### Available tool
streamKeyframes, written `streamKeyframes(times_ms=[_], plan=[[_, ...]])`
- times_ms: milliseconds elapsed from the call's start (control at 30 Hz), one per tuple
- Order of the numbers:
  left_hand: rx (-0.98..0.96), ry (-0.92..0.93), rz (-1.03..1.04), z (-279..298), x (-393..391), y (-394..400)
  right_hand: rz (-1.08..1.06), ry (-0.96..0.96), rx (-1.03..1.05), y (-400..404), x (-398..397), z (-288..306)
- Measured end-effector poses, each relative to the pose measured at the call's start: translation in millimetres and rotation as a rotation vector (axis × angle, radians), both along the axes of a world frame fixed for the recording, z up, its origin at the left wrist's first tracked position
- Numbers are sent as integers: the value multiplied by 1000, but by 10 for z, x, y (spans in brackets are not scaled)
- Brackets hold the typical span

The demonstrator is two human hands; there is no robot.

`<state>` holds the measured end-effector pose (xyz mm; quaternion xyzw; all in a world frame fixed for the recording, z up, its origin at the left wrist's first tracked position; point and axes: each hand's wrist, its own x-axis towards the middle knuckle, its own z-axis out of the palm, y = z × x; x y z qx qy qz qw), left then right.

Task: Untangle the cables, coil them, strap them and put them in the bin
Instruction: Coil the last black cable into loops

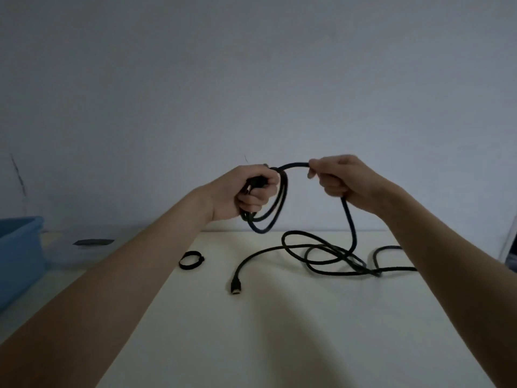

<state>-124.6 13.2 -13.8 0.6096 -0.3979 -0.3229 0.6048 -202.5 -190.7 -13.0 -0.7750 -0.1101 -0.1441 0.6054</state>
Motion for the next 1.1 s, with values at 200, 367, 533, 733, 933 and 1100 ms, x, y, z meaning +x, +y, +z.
streamKeyframes(times_ms=[200,367,533,733,933,1100], plan=[[-174,279,-323,147,-113,-6,-238,-91,74,239,290,-48],[-154,188,-66,84,-170,6,-497,-138,348,308,382,-52],[-151,244,-70,52,-184,-23,-730,-105,438,333,444,89],[-364,353,-127,242,-210,-40,-728,29,-13,341,507,-59],[-936,455,110,545,-29,-156,-403,233,-373,550,563,-464],[-660,291,498,496,263,-84,-496,10,-931,477,423,-459]])
